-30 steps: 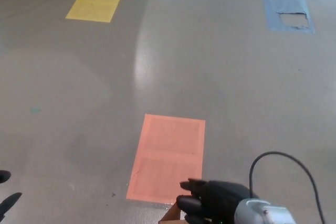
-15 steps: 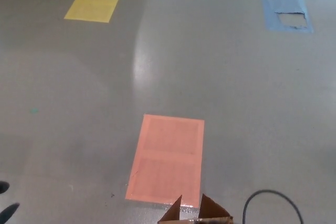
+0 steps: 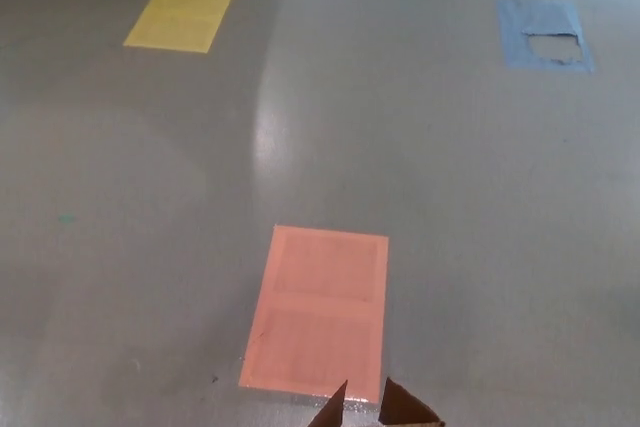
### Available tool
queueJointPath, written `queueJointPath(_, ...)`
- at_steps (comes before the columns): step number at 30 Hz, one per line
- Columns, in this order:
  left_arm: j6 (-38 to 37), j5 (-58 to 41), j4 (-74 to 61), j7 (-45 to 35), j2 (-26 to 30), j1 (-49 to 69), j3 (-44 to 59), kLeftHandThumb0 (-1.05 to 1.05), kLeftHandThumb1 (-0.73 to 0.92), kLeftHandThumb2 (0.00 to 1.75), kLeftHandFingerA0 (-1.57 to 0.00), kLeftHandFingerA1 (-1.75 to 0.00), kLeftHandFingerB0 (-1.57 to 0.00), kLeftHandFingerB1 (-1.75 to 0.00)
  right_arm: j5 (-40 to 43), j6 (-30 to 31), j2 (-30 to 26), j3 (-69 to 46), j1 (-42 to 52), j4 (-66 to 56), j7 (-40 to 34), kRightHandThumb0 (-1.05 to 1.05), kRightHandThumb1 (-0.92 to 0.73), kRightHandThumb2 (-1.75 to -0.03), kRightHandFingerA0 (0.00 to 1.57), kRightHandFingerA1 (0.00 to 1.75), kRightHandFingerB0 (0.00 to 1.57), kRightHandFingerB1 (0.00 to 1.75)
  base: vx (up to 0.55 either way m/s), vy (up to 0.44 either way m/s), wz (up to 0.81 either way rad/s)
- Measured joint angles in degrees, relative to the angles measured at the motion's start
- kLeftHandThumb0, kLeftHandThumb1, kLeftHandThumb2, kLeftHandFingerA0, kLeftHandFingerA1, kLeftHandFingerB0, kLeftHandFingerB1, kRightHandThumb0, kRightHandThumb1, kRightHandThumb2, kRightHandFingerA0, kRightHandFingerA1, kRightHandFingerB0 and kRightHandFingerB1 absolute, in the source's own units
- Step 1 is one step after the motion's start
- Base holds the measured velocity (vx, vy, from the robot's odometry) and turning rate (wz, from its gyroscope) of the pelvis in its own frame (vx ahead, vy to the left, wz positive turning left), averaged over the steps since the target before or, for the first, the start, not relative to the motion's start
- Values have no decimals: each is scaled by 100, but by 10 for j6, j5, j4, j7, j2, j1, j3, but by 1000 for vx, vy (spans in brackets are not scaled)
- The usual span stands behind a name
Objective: An air pump is kept on top of a storage box on the floor and the robot uses its right hand to press down on the handle of the pump to compress it
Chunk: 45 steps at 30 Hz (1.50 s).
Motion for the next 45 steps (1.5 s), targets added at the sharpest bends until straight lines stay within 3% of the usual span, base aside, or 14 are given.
queueJointPath(12,-6,0,-16,-7,1,-29,-2,-66,66,89,-22,-44,-16,-40,-14,-47,4,-45,-24,41,-35,-89,-80,-112,2,16,2,15,0,0,0)
queueJointPath(18,-6,-1,-11,-9,5,-66,2,-66,66,90,-23,-44,-16,-41,-8,-70,2,-102,-82,29,-33,-89,-81,-115,0,17,0,15,0,0,0)
queueJointPath(24,-6,0,-6,-9,12,-117,4,-66,66,89,-22,-44,-17,-41,7,-103,-51,-180,-184,-75,-32,-68,-69,-97,1,30,1,26,0,0,0)
queueJointPath(28,-6,0,-7,-9,12,-134,3,-65,66,88,-22,-44,-17,-40,12,-110,-75,-212,-213,-159,-30,-79,-76,-104,3,22,3,19,0,0,0)
queueJointPath(29,-6,0,-7,-9,12,-139,3,-60,79,63,-30,-33,-22,-29,13,-111,-81,-221,-218,-178,-29,-81,-80,-109,0,19,0,14,0,0,0)
queueJointPath(34,-6,-1,-7,-9,12,-156,3,-59,79,64,-30,-33,-22,-29,19,-113,-113,-264,-251,-272,-23,-79,-79,-108,0,18,0,19,0,0,0)
queueJointPath(37,-6,-1,-7,-9,12,-166,4,-60,80,63,-29,-33,-22,-29,21,-114,-132,-290,-269,-327,-18,-83,-82,-110,0,15,0,12,0,0,0)
queueJointPath(38,-6,-1,-7,-9,12,-168,3,-65,67,89,-22,-45,-16,-41,22,-113,-136,-296,-273,-340,-16,-81,-81,-109,0,15,0,13,0,0,0)
queueJointPath(41,-6,-1,-7,-9,12,-177,3,-66,68,90,-21,-44,-15,-40,26,-112,-151,-318,-284,-386,-10,-85,-83,-110,5,19,5,13,0,0,0)
queueJointPath(45,-6,-1,-7,-9,12,-199,4,-67,70,90,-17,-42,-12,-38,32,-107,-182,-358,-299,-453,2,-85,-83,-113,2,14,1,14,0,0,0)
